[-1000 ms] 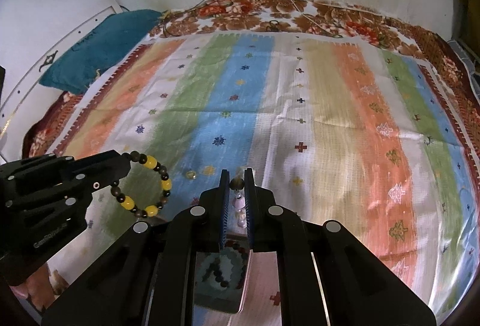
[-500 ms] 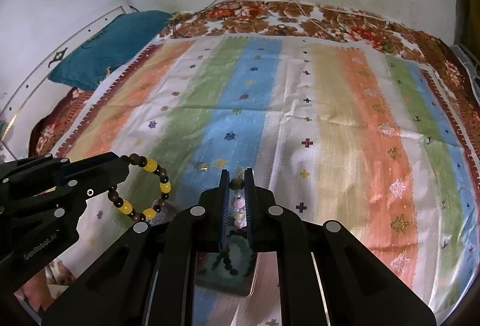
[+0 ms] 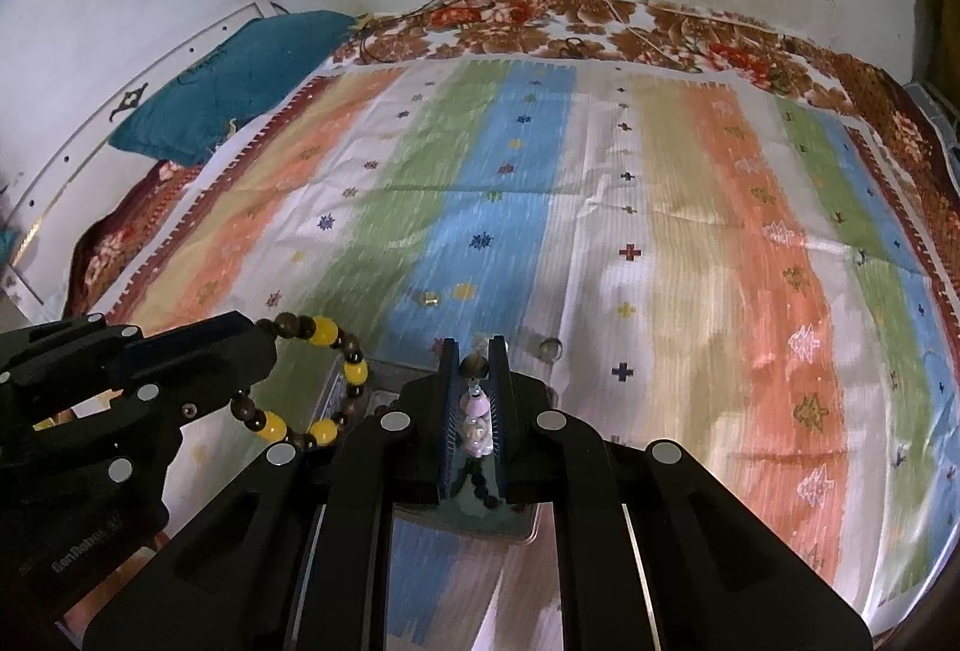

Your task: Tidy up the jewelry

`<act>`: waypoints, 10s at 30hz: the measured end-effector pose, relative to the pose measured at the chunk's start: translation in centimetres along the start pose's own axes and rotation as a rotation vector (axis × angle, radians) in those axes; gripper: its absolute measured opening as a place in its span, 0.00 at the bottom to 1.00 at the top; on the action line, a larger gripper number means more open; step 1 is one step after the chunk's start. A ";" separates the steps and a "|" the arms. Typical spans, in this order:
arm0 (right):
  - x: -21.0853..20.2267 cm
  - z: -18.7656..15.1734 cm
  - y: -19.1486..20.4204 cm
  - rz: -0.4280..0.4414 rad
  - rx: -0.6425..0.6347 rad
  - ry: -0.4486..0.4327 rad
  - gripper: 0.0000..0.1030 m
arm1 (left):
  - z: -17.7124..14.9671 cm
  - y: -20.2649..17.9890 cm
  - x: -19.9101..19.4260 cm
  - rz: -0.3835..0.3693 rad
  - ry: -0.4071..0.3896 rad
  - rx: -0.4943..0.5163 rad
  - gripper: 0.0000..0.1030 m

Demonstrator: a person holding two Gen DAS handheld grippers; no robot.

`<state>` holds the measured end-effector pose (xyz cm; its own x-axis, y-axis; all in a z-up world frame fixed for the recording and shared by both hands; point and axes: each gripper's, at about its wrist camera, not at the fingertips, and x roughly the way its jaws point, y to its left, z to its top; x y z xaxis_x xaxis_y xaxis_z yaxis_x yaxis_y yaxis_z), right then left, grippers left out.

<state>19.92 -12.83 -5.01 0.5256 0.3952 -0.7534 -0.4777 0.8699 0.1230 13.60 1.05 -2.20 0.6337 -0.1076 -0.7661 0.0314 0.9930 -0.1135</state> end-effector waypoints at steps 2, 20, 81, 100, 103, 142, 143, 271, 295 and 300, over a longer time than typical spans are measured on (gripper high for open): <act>-0.1 -0.3 0.1 0.003 -0.004 0.004 0.10 | -0.2 -0.1 0.0 -0.002 0.002 0.000 0.11; 0.6 -0.8 -0.8 0.005 0.043 0.057 0.22 | -0.5 1.3 0.4 0.020 0.022 -0.062 0.23; 11.3 2.2 -4.1 -0.034 0.054 0.295 0.64 | 3.0 6.5 14.3 0.085 0.296 -0.126 0.46; 14.4 2.1 -5.0 -0.032 0.056 0.346 0.64 | 3.7 7.1 18.9 0.106 0.356 -0.061 0.49; 14.8 2.2 -5.4 -0.027 0.063 0.350 0.64 | 3.8 7.1 19.4 0.111 0.363 -0.053 0.49; 17.3 1.9 -6.5 -0.035 0.042 0.407 0.19 | 3.5 5.8 23.2 0.075 0.417 0.051 0.15; 17.1 2.0 -6.5 -0.034 0.040 0.401 0.19 | 3.6 5.9 23.1 0.077 0.416 0.050 0.15; -3.6 -4.3 -2.9 0.045 0.001 -0.002 0.94 | -5.7 3.5 -0.3 0.045 0.080 -0.021 0.94; -6.1 -5.2 -1.9 -0.038 -0.035 -0.048 0.94 | -5.8 2.2 -2.0 0.041 -0.005 0.020 0.94; -6.3 -5.3 -1.8 -0.047 -0.035 -0.051 0.94 | -5.6 1.8 -2.1 0.038 -0.008 0.036 0.94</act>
<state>13.71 -18.41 -3.96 0.5829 0.3699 -0.7235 -0.4755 0.8773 0.0654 8.02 2.82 -4.38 0.6410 -0.0693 -0.7644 0.0349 0.9975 -0.0612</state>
